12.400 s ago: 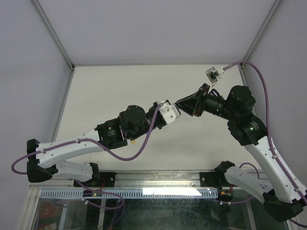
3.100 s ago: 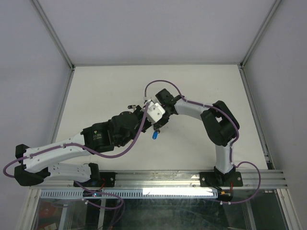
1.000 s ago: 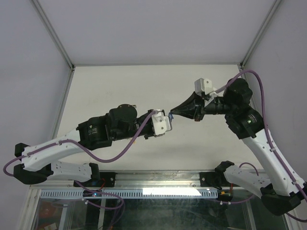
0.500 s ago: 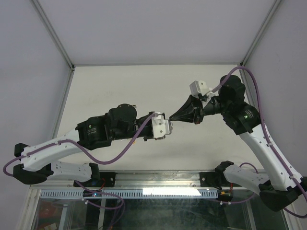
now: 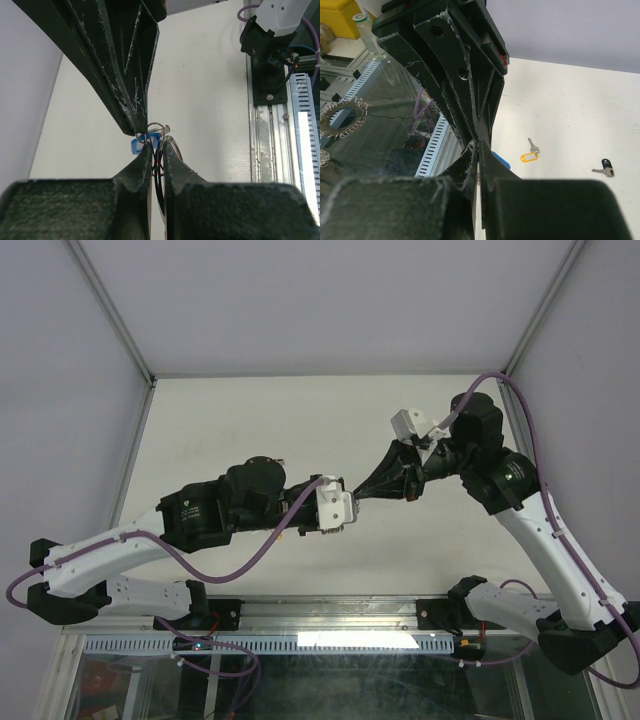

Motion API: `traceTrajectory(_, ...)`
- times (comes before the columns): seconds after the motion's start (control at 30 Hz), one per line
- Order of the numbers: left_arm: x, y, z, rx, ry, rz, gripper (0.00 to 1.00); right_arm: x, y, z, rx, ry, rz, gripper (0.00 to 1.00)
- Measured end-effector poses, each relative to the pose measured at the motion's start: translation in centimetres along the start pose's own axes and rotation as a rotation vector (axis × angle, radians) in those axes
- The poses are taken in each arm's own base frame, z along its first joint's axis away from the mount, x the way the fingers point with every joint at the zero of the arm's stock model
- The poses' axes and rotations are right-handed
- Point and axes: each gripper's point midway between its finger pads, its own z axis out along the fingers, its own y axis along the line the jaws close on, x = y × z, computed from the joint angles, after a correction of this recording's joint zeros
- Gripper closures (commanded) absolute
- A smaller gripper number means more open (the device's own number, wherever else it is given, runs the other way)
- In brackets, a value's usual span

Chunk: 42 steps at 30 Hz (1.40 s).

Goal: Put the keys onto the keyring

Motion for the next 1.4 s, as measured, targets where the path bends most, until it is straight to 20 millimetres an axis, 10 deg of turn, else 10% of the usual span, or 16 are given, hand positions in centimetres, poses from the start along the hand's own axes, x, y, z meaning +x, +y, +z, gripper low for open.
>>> traceTrajectory(1.4,0.0,-0.3,0.4,0.025,0.013,0.011,1.00,0.2,2.6,-0.4,-0.122,0.025,0.056,1.00)
